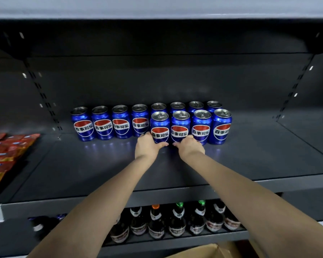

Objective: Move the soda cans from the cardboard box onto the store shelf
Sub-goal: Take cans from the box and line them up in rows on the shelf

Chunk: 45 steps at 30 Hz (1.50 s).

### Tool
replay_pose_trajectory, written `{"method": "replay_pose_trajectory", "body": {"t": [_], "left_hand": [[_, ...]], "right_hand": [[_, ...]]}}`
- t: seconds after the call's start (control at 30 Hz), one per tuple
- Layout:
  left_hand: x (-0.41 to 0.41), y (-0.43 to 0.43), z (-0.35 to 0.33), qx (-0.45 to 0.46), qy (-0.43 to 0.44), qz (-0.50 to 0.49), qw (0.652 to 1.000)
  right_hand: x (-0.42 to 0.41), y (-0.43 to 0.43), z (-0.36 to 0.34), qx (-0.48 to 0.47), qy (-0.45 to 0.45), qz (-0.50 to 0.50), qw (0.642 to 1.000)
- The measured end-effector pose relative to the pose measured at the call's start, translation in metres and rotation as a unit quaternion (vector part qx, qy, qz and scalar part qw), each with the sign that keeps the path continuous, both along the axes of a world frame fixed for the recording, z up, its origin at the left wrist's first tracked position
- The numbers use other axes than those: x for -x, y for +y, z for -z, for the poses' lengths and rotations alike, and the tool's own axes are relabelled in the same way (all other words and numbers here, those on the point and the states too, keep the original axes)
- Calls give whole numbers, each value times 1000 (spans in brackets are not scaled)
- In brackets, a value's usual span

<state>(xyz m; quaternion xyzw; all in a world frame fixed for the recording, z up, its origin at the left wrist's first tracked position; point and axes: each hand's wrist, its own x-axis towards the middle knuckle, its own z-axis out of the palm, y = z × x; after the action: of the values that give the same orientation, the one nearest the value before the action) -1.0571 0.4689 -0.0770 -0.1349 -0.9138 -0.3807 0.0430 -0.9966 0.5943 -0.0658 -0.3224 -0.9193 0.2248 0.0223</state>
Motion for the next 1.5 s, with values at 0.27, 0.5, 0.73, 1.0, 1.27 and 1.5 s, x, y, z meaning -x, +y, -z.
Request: {"method": "replay_pose_trajectory", "body": {"t": [0.27,0.5,0.73,1.0,1.27,1.5], "left_hand": [[-6,-1,-3,36,-35,-5,999],[-36,-13,-12,128,-49,-42,990],[-60,-42,-44,132,-5,-53,990],[-98,-95,-65,115,-51,46,991],[-136,-161,-35,125,-113,55,984],[-176,-195,84,214,-185,67,957]], "right_hand": [[-9,-3,-3,5,23,-14,1000],[-41,-8,-4,-7,71,-38,997],[-77,-31,-22,-85,92,-105,987],[-100,-94,-49,-138,105,-187,967],[-122,-163,-15,-110,100,-257,955],[-157,-189,88,-75,-46,-326,941]]}}
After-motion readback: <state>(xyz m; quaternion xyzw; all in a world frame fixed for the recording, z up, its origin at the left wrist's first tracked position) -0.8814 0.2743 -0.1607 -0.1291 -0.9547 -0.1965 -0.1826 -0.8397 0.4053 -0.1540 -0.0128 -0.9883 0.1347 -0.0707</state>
